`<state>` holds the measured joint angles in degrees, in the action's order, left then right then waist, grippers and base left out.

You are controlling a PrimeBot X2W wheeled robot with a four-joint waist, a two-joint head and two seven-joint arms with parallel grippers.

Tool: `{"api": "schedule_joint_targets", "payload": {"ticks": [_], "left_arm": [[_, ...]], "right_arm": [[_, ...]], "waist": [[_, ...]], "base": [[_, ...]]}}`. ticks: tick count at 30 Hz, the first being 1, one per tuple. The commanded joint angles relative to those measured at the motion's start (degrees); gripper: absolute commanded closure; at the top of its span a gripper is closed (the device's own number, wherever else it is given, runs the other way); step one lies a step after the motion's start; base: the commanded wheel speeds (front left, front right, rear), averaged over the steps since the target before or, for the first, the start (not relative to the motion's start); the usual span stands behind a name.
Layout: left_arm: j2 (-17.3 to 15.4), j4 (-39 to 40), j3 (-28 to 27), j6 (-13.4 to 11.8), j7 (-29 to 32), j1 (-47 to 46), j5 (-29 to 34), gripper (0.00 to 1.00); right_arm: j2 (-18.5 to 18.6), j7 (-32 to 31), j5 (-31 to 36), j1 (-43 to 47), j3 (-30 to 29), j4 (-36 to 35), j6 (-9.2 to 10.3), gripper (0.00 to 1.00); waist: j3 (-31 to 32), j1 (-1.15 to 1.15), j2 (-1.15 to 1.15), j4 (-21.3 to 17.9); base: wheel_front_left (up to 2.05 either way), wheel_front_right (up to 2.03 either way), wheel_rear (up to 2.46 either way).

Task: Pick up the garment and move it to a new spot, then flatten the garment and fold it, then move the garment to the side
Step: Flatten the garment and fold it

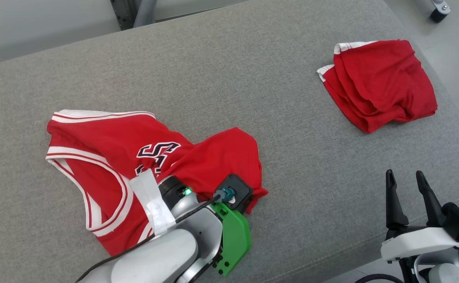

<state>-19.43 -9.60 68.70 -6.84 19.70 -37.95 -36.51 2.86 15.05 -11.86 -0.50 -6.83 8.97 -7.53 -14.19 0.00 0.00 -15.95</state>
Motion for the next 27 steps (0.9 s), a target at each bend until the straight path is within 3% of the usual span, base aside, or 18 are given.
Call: {"api": "schedule_joint_targets", "payload": {"ticks": [1,5,11,17,21,27], "left_arm": [[0.7,0.5,-1.2,-0.2,-1.1,-0.3,-0.9,1.0],[4.8,-0.3,-5.3,-1.5,-4.2,-2.9,-2.7,1.0],[12.9,-9.3,-8.8,-2.0,-8.0,-9.3,-3.5,1.0],[16.4,-18.0,-11.4,-4.3,-16.6,-13.4,-5.1,1.0],[16.5,-21.0,-7.6,-4.2,-21.2,-10.3,-8.4,1.0],[16.4,-22.7,0.9,-2.4,-23.2,-6.5,-12.6,1.0]], "right_arm": [[0.1,0.2,0.6,-0.1,-0.1,0.2,0.09,0.0],[0.1,0.2,0.8,-0.5,0.0,0.3,0.09,0.0],[0.1,0.2,0.8,-1.4,1.5,0.8,0.09,0.0],[0.1,0.2,0.4,-1.5,2.0,1.2,0.09,0.0],[0.1,0.2,0.1,-0.6,2.5,1.7,0.09,0.0],[0.1,0.2,-0.2,-0.2,2.1,2.0,0.09,0.0]], "waist": [[0.4,0.0,0.0,-0.1],[0.9,0.0,0.0,-0.7],[0.9,0.0,0.0,-3.1],[1.0,0.0,0.0,-6.3],[0.9,0.0,0.0,-7.7],[0.2,0.0,0.0,-7.3]], "base": [[0.0,0.0,0.0],[0.0,0.0,0.0],[0.0,0.0,0.0],[0.0,0.0,0.0],[0.0,0.0,0.0],[0.0,0.0,0.0]]}}
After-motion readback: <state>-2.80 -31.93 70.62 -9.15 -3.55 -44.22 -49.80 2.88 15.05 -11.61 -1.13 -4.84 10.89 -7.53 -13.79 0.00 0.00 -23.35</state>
